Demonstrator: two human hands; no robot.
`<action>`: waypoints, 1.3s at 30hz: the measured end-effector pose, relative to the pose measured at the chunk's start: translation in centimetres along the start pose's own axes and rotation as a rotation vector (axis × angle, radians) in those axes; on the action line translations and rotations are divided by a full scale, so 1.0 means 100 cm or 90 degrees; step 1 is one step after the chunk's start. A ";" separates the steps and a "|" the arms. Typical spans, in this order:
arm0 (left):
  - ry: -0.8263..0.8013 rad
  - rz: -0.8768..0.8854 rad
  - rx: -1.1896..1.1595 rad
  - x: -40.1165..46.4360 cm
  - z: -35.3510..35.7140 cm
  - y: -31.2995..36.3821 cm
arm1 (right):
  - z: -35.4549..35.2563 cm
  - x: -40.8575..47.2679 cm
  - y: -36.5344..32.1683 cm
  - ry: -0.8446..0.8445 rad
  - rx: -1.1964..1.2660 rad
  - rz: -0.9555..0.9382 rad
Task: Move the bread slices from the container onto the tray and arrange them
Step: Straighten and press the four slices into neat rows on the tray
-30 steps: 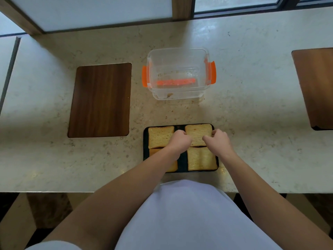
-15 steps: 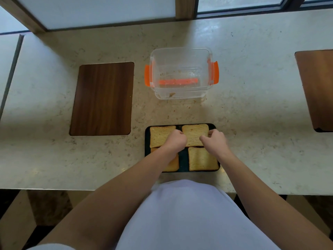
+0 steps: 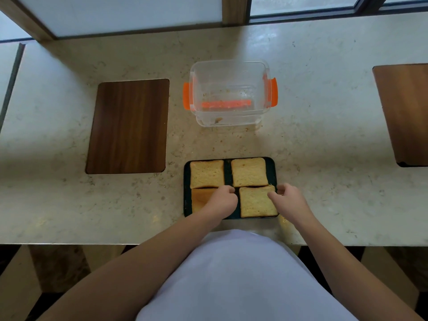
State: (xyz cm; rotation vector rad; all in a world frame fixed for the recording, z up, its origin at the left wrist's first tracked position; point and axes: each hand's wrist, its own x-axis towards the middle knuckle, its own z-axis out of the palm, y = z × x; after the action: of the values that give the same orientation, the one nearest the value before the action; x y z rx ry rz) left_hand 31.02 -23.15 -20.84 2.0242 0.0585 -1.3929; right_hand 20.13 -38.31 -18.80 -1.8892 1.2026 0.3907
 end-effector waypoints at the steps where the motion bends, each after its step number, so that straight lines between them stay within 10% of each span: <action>1: -0.008 -0.006 -0.003 -0.001 0.002 -0.003 | 0.001 -0.003 0.001 -0.005 -0.002 0.000; 39: -0.042 -0.023 -0.094 -0.006 -0.008 -0.011 | 0.011 -0.009 -0.007 -0.067 0.033 0.007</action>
State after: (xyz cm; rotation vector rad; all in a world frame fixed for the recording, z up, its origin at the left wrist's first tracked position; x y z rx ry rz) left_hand 30.97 -21.66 -20.77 1.8626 0.1657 -1.4339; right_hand 20.43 -36.78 -18.53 -1.7958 1.1428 0.4549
